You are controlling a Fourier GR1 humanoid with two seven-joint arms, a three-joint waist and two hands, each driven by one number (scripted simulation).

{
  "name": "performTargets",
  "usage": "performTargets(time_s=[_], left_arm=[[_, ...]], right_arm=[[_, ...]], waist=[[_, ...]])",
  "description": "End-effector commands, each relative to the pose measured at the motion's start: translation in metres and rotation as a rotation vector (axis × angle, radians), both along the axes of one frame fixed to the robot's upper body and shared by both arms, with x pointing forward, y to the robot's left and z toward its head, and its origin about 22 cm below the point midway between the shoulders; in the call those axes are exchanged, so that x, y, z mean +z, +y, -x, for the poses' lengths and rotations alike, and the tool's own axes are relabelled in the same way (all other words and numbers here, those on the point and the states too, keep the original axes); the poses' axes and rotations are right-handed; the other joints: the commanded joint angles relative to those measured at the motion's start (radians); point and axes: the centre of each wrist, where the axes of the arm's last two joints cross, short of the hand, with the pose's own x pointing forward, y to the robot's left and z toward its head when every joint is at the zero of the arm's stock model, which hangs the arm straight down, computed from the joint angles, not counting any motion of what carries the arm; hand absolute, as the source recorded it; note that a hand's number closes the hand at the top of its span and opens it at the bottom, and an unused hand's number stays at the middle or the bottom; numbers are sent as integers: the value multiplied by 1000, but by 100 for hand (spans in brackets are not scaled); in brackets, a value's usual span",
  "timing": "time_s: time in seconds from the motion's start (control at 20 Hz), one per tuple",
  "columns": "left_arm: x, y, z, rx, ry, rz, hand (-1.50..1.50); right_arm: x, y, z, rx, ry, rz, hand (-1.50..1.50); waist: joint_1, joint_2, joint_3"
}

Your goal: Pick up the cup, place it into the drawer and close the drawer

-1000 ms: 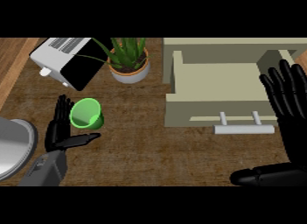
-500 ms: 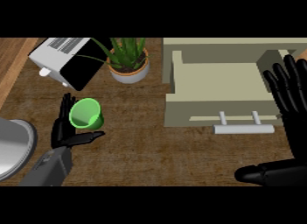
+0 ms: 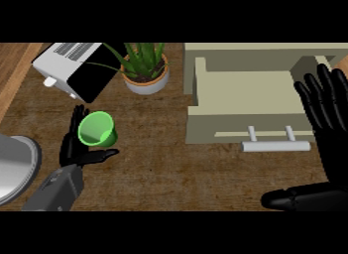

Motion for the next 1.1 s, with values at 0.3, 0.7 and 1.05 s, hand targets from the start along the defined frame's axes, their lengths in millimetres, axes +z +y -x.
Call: performTargets(time_s=[0.3,0.7,1.05], left_arm=[[-10,-13,9,-107,-101,130,150],[3,-3,-3,-10,-216,49,150],[-18,8,39,50,-252,6,150]], right_arm=[[-11,-13,-6,-5,15,-2,-150],[4,-3,-2,-3,-15,1,-150],[5,-14,5,-6,11,25,-150]], waist=[[0,2,0],[-5,4,-1],[18,-6,1]])
